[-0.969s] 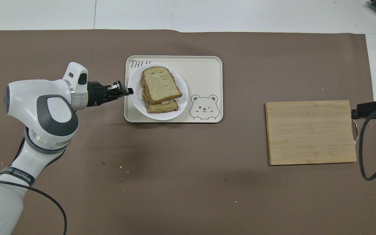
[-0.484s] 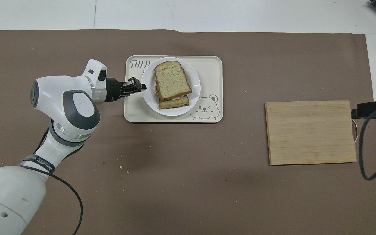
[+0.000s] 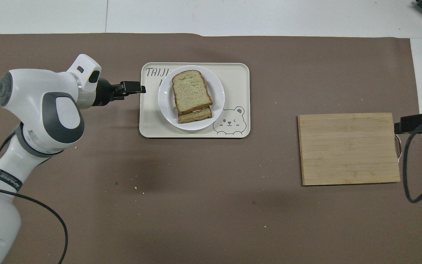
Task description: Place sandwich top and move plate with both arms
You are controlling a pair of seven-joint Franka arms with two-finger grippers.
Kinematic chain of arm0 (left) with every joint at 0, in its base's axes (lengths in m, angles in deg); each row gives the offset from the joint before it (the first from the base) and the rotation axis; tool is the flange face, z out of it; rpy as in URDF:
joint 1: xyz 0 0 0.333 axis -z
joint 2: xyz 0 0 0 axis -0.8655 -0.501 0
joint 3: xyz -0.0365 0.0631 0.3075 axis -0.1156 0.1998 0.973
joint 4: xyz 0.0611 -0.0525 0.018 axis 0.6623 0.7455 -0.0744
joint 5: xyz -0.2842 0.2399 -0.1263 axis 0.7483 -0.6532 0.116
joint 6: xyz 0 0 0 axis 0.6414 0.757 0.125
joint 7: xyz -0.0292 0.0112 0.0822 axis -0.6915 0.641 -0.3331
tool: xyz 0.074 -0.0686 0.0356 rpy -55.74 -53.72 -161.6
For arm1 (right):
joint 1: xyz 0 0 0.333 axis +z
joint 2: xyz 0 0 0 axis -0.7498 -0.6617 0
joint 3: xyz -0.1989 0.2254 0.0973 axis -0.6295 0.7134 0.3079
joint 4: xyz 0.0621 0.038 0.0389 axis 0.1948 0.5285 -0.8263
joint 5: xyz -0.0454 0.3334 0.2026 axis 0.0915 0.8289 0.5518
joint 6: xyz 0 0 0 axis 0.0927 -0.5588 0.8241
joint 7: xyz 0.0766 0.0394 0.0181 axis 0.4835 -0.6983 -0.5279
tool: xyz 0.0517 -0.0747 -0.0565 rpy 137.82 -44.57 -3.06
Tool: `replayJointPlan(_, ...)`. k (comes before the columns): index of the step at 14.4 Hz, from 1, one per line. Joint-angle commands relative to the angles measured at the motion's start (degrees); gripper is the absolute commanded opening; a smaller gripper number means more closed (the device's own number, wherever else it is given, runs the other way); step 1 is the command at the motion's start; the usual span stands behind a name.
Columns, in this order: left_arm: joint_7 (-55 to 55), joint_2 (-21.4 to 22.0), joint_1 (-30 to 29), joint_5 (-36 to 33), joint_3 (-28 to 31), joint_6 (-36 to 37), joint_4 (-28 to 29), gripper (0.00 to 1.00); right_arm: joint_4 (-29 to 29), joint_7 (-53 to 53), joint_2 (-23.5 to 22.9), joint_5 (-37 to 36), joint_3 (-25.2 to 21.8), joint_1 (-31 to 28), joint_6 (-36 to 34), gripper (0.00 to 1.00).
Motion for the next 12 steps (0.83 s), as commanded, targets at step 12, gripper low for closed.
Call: replayJointPlan(12, -5.24, 10.84, -0.26, -34.21, 11.20, 54.07, -28.37, 1.00, 0.05, -1.25, 0.56, 0.22, 0.06, -0.37, -0.38, 1.00)
